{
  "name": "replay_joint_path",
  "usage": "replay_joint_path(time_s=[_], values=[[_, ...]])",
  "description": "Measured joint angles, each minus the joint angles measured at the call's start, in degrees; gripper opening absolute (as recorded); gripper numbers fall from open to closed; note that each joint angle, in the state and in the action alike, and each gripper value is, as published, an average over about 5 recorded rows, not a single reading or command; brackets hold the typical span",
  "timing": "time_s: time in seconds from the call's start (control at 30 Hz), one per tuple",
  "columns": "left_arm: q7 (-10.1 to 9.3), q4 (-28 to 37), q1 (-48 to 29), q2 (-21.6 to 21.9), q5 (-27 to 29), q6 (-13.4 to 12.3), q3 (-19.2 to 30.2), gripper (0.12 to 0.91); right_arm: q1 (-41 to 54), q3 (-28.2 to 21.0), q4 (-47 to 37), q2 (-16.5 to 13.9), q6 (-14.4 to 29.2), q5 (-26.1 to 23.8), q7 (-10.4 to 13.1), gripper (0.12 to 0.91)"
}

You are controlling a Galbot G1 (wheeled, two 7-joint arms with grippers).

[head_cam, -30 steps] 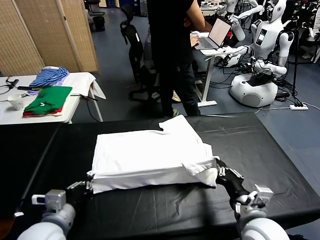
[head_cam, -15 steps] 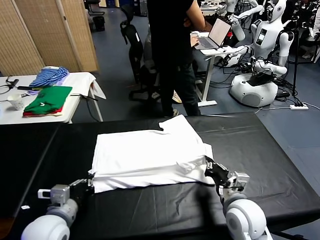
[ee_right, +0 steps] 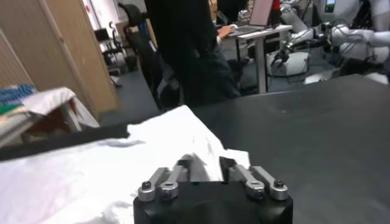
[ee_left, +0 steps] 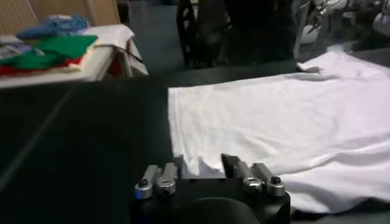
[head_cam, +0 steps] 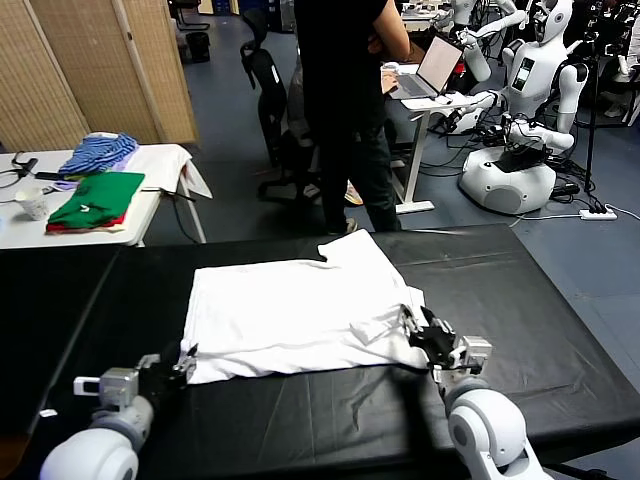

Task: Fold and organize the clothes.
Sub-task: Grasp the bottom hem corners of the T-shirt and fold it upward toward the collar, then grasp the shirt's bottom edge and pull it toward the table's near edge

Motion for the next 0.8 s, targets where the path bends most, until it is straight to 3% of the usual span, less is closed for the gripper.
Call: replay_joint_path(time_s=[0.17, 0.33, 0.6, 0.7, 0.8], values=[[1.35, 1.0, 4.4, -1.2, -0.1, -4.8, 0.7, 0.907, -3.9, 0.7, 2.1, -0.3, -2.2, 0.2, -1.4, 0.907], [0.62, 1.7, 5.8, -2.2, -3.8, -9.8, 1.7, 0.907, -5.3, 0.4, 1.6, 0.1, -1.5, -1.0, -1.9, 0.907], [-0.48, 3.6, 3.4, -2.3, -6.7, -12.2, 2.9, 0.907, -4.9, -0.5, -0.6, 0.5, -1.0, -1.2, -1.8, 0.889], [-1.12, 4.0, 3.0, -2.4, -7.7, -12.1, 3.4, 0.907, -5.4, -1.2, -0.8, 0.9, -0.8, -1.7, -1.7, 0.781], [-1.29, 4.2, 3.1, -2.5, -7.9, -11.3, 3.6, 0.907, -5.9, -1.5, -0.6, 1.1, -0.7, -2.2, -1.6, 0.622]])
